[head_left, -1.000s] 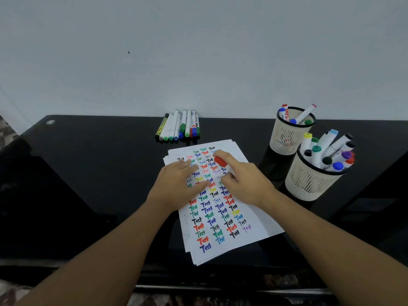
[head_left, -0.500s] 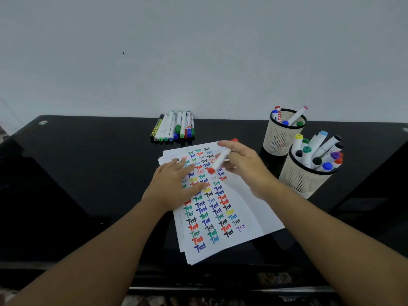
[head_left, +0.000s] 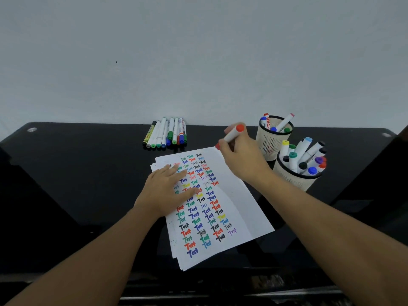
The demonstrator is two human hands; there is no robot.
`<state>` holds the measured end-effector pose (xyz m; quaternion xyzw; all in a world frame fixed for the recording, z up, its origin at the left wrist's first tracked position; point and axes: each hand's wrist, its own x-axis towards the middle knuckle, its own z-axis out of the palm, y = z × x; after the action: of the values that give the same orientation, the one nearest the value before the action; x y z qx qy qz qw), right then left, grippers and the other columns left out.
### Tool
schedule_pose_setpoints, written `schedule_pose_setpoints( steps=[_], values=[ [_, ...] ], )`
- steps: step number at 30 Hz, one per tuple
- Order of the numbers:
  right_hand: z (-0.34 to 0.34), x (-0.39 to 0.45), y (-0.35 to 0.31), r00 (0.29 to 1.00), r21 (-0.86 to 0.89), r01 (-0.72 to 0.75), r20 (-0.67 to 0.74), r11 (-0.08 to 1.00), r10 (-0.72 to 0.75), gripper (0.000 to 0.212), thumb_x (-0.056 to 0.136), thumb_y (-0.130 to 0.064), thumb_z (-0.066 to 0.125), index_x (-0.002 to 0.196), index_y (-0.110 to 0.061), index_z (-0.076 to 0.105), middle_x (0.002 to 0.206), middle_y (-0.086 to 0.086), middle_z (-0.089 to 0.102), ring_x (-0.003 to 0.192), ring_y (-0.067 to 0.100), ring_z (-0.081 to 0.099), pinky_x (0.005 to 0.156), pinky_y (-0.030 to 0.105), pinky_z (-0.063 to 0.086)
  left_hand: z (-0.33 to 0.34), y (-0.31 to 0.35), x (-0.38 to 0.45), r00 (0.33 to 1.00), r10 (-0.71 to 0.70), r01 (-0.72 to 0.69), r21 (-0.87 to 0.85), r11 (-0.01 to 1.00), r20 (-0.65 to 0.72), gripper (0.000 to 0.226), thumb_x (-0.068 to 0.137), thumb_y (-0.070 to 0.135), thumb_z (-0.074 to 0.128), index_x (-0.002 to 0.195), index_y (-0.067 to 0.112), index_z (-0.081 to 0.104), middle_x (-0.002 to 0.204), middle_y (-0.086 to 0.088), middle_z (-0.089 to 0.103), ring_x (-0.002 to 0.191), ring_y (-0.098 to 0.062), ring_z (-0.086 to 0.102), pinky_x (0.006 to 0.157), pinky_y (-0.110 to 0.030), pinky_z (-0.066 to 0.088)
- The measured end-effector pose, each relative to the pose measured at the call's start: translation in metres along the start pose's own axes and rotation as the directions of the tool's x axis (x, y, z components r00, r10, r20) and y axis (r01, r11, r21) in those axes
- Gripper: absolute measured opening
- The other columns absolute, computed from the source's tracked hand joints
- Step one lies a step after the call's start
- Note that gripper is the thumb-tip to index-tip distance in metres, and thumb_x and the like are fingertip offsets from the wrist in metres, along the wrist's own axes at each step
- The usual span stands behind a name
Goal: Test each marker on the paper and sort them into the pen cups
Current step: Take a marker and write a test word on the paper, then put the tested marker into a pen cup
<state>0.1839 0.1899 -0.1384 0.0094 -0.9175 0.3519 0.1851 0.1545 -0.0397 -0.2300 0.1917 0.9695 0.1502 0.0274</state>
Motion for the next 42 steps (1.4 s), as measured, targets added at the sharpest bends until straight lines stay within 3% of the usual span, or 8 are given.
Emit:
schedule_pose_setpoints(
  steps=[4,8,12,15,19,26,37,42],
  values=[
    [-0.027,0.019,-0.014,0.995,-0.127,0.074,-0.053,0.989,-0.081,0.021,0.103,-0.034,0.059,0.110,-0.016,0.053,0.080,-0.006,0.068,0.073,0.011,0.064,0.064,0.033,0.048,0.001,-0.002,0.001,1.000,0.005,-0.005,-0.010,1.000,-0.010,0.093,0.080,0.090,0.037,0.156,0.037,0.036,0.167,0.009,0.020,0.155,-0.014,0.014,0.126,-0.043,0.010],
    [-0.063,0.045,-0.015,0.991,-0.169,-0.021,-0.132,0.985,-0.002,0.021,0.101,-0.037,0.061,0.107,-0.017,0.059,0.082,-0.011,0.070,0.080,0.012,0.065,0.073,0.034,0.050,0.001,-0.003,0.001,1.000,0.003,-0.003,-0.004,1.000,-0.001,0.094,0.080,0.091,0.036,0.156,0.037,0.034,0.167,0.009,0.020,0.155,-0.014,0.014,0.126,-0.044,0.010],
    [-0.095,0.064,0.003,0.981,-0.179,-0.132,-0.167,0.975,0.102,0.011,0.102,-0.028,0.062,0.102,-0.019,0.055,0.075,-0.016,0.063,0.068,0.000,0.056,0.062,0.025,0.042,0.003,-0.005,0.003,1.000,0.008,-0.008,-0.004,1.000,-0.005,0.093,0.080,0.092,0.036,0.156,0.038,0.034,0.167,0.010,0.020,0.155,-0.013,0.014,0.126,-0.043,0.010],
    [-0.104,0.073,0.022,0.966,-0.198,-0.211,-0.189,0.957,0.173,0.015,0.101,-0.031,0.063,0.104,-0.018,0.055,0.083,-0.007,0.063,0.080,0.014,0.063,0.074,0.033,0.050,0.004,-0.005,0.005,1.000,0.004,-0.004,-0.006,1.000,-0.004,0.093,0.080,0.092,0.035,0.156,0.039,0.034,0.167,0.011,0.019,0.155,-0.013,0.013,0.125,-0.043,0.010],
    [-0.101,0.077,0.038,0.963,-0.249,-0.248,-0.170,0.936,0.210,0.019,0.100,-0.031,0.064,0.106,-0.016,0.054,0.101,0.004,0.064,0.093,0.024,0.063,0.083,0.041,0.054,0.005,-0.005,0.005,1.000,0.007,-0.007,-0.014,1.000,-0.015,0.093,0.079,0.092,0.036,0.156,0.039,0.035,0.167,0.011,0.020,0.155,-0.013,0.014,0.126,-0.043,0.011],
    [-0.098,0.077,0.050,0.957,-0.296,-0.286,-0.052,0.911,0.284,0.025,0.098,-0.034,0.064,0.109,-0.013,0.057,0.102,0.006,0.064,0.091,0.025,0.062,0.074,0.040,0.053,0.006,-0.008,0.004,0.999,0.017,-0.018,-0.027,0.999,-0.037,0.094,0.078,0.093,0.036,0.155,0.038,0.037,0.166,0.012,0.023,0.154,-0.012,0.016,0.126,-0.044,0.013],
    [-0.098,0.075,0.053,0.956,-0.306,-0.292,-0.056,0.906,0.289,0.030,0.097,-0.038,0.066,0.111,-0.012,0.065,0.105,0.008,0.068,0.092,0.027,0.066,0.073,0.042,0.056,0.007,-0.010,0.005,0.998,0.017,-0.020,-0.057,0.998,-0.056,0.107,0.069,0.101,0.026,0.153,0.037,0.042,0.165,0.011,0.028,0.153,-0.012,0.019,0.125,-0.045,0.017],
    [-0.095,0.075,0.046,0.970,-0.303,-0.240,-0.099,0.922,0.220,0.037,0.096,-0.042,0.065,0.125,-0.020,0.058,0.110,0.005,0.069,0.096,0.026,0.066,0.080,0.041,0.056,0.006,-0.008,0.005,0.998,0.000,-0.003,-0.063,0.998,-0.057,0.097,0.075,0.094,0.039,0.152,0.036,0.043,0.164,0.009,0.029,0.153,-0.014,0.020,0.125,-0.044,0.017]
  ],
)
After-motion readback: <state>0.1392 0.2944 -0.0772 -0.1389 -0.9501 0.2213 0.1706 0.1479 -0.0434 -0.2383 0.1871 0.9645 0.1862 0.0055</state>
